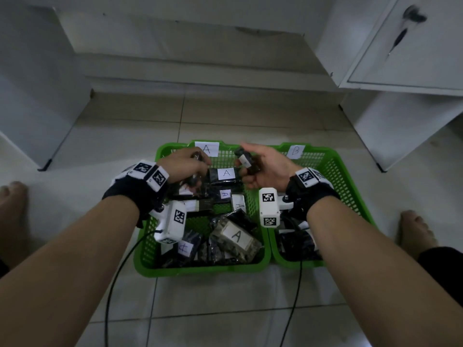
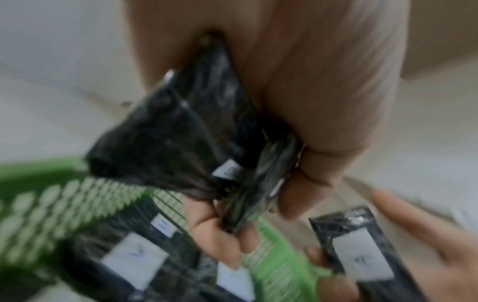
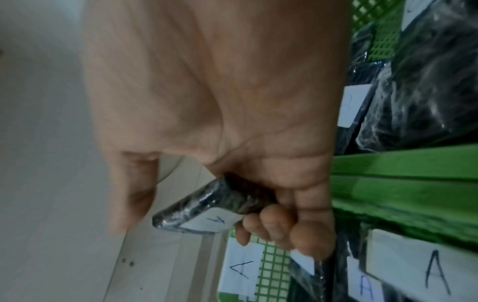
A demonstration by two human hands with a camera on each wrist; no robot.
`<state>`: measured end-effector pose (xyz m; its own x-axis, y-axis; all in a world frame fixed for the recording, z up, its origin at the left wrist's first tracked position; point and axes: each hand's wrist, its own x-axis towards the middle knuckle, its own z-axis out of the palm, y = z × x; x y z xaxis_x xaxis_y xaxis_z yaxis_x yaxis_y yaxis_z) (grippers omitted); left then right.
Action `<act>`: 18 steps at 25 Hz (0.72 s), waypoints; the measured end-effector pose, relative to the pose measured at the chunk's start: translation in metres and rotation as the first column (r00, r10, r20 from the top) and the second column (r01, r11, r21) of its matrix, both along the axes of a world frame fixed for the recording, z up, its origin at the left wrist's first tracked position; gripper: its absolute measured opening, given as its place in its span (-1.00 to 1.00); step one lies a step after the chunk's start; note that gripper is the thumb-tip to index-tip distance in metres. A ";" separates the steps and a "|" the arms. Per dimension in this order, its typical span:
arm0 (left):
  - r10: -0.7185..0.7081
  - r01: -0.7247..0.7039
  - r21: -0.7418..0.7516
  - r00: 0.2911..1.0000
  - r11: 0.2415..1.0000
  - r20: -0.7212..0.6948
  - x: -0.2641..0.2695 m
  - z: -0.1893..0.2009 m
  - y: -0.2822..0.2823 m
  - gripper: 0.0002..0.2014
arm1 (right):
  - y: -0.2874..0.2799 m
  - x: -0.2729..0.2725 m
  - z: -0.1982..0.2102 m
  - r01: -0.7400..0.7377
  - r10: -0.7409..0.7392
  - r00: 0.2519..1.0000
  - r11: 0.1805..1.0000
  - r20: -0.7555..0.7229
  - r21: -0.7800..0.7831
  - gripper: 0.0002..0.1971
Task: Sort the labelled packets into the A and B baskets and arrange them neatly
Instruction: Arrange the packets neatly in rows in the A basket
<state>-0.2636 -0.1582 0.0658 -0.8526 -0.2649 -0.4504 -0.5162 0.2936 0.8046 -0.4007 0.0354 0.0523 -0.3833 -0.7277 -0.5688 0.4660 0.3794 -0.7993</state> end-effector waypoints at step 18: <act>-0.241 0.293 -0.198 0.938 0.935 0.249 0.010 -0.038 0.015 -0.62 | -0.010 0.009 -0.007 0.156 -0.143 0.967 0.987 -0.210 0.048 -0.75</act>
